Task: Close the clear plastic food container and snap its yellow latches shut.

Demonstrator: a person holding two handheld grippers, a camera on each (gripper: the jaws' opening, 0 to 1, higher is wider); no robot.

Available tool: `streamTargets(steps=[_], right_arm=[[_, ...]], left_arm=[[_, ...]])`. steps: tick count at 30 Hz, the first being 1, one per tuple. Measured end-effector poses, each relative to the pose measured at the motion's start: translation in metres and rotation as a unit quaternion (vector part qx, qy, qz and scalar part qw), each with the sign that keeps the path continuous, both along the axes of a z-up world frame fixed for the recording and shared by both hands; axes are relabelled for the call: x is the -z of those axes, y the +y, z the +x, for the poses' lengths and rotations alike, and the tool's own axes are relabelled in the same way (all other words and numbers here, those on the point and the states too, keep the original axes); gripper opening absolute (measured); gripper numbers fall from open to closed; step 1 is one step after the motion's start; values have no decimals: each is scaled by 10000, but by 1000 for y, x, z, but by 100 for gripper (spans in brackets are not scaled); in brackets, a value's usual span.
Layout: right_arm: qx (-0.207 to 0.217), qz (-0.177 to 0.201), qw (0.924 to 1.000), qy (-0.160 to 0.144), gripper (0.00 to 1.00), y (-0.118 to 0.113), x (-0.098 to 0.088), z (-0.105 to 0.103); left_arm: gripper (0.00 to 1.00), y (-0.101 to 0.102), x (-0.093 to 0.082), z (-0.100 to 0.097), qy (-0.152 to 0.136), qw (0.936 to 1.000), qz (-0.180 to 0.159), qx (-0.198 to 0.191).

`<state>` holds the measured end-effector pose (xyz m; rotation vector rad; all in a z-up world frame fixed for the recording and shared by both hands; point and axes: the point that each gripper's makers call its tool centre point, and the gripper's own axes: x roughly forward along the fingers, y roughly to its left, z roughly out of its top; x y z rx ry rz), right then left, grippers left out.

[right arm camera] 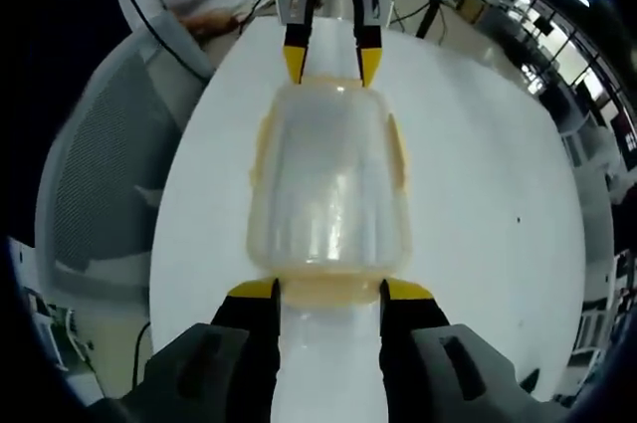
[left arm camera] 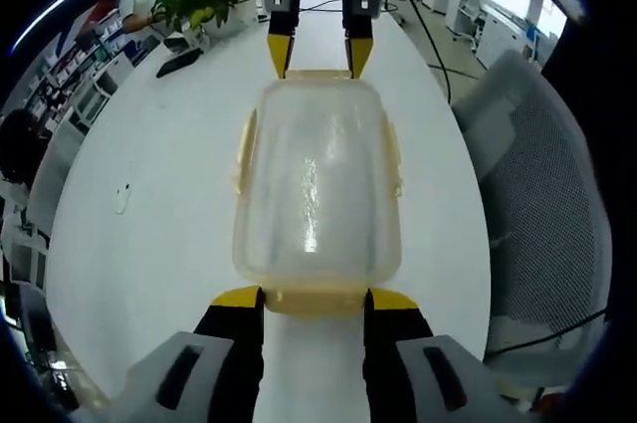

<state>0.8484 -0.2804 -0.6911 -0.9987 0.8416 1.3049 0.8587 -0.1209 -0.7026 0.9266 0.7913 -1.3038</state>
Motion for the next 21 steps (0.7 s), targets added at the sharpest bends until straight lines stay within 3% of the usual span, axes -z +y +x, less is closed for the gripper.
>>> streamTargets(steps=[21], right_arm=[[19,-215,9998,9,36,-41,18,9]], left_arm=[[33,-40,11,9,4,9999,-150,70]])
